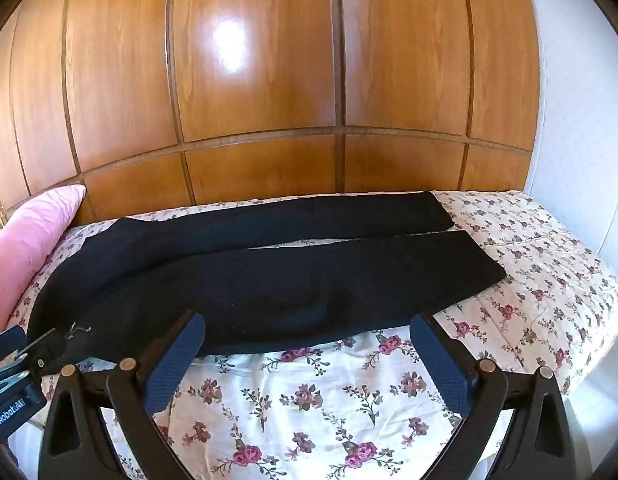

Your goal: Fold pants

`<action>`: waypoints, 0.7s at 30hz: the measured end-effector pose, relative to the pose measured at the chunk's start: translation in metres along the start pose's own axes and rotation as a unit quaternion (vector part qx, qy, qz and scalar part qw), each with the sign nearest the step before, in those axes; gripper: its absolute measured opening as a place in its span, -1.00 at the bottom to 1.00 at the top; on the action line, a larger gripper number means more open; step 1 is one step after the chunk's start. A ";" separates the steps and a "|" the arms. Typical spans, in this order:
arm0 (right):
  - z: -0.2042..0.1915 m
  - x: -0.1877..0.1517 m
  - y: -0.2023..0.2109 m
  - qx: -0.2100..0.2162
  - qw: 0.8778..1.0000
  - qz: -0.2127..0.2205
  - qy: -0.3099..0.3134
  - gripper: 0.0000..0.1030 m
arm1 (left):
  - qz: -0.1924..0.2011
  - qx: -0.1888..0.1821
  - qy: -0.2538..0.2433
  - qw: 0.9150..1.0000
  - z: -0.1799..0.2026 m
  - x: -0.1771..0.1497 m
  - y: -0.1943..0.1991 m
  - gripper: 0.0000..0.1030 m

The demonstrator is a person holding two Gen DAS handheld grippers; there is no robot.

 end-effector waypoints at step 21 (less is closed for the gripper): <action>0.001 -0.003 -0.002 0.000 1.000 -0.002 -0.003 1.00 | -0.003 0.000 0.002 1.000 -0.003 -0.002 -0.004 0.44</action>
Point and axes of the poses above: each gripper's, at about its wrist camera, not at the fingertips, and y roughly against the way its jaws point, z to its right, x to its top, the point moved 7 cm from there along -y, roughly the way its jaws point, and after that the axes turned 3 degrees about -z, right-handed, at the moved point
